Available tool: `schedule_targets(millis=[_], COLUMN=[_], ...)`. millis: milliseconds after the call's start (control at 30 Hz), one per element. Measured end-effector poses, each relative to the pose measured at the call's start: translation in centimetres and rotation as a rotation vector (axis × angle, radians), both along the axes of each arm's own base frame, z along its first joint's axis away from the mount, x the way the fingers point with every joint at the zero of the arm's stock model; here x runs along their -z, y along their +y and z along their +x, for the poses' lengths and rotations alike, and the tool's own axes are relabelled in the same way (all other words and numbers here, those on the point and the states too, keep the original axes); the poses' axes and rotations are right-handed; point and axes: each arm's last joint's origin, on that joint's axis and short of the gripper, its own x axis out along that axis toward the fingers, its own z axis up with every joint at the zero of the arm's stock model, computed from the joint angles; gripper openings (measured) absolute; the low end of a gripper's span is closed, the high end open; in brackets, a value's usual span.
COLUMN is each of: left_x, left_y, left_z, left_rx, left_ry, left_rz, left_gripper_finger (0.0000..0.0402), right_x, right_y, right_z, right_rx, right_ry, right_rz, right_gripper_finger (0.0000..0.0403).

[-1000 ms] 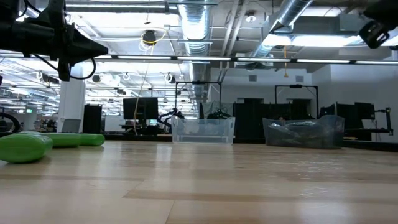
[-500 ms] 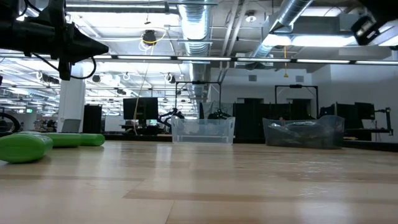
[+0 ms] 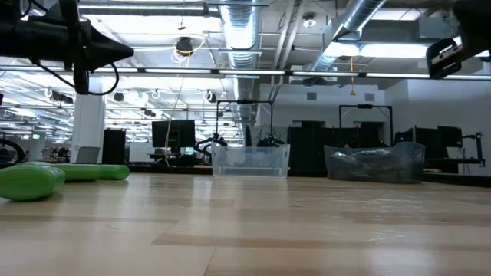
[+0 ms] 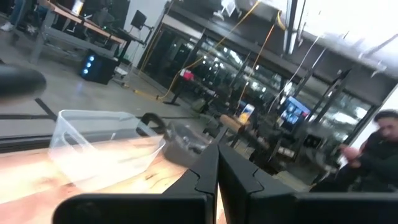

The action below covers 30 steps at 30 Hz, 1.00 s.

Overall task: Pick & Place Travel size toiletries
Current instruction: Put the green shampoo into the transparent bin

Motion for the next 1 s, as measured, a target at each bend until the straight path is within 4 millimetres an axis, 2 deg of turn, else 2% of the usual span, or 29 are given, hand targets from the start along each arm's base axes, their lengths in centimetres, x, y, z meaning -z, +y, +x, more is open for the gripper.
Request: schedule_targets(millis=[267, 400, 533, 667, 800, 900, 1000], left_x=[-0.8, -2.4, -7.1, -13.2, -18.1, -20.7, -22.4], left_y=[-0.1, -0.1, -0.4, -0.9, -1.4, -1.9, -2.7], left_z=[-0.1, -0.6, -1.1, -0.2, 1.5, 3.4, 5.8], left_rx=[0.105, 0.187, 0.296, 0.285, 0.203, 0.203, 0.271], left_ry=[-0.216, -0.415, -0.514, -0.464, -0.389, -0.309, -0.179], left_rz=[-0.232, -0.301, -0.158, 0.091, 0.296, 0.399, 0.474], left_gripper_finger=[0.0001, 0.0004, 0.0001, 0.0001, 0.001, 0.0031, 0.0067], right_x=[1.1, 1.4, 1.8, 2.2, 2.4, 2.4, 2.4], right_y=[0.1, 0.2, 0.2, 0.1, -0.1, -0.2, -0.1], right_z=[0.2, 0.4, 0.8, 1.1, 1.3, 1.4, 1.4], right_rx=[-0.056, -0.048, -0.038, -0.014, 0.009, 0.019, 0.018], right_ry=[0.104, 0.13, 0.172, 0.24, 0.291, 0.301, 0.303], right_rz=[-0.02, -0.06, -0.082, -0.029, 0.052, 0.076, 0.083], right_gripper_finger=[0.0, 0.0, 0.0, 0.0, 0.0, 0.0, 0.0])
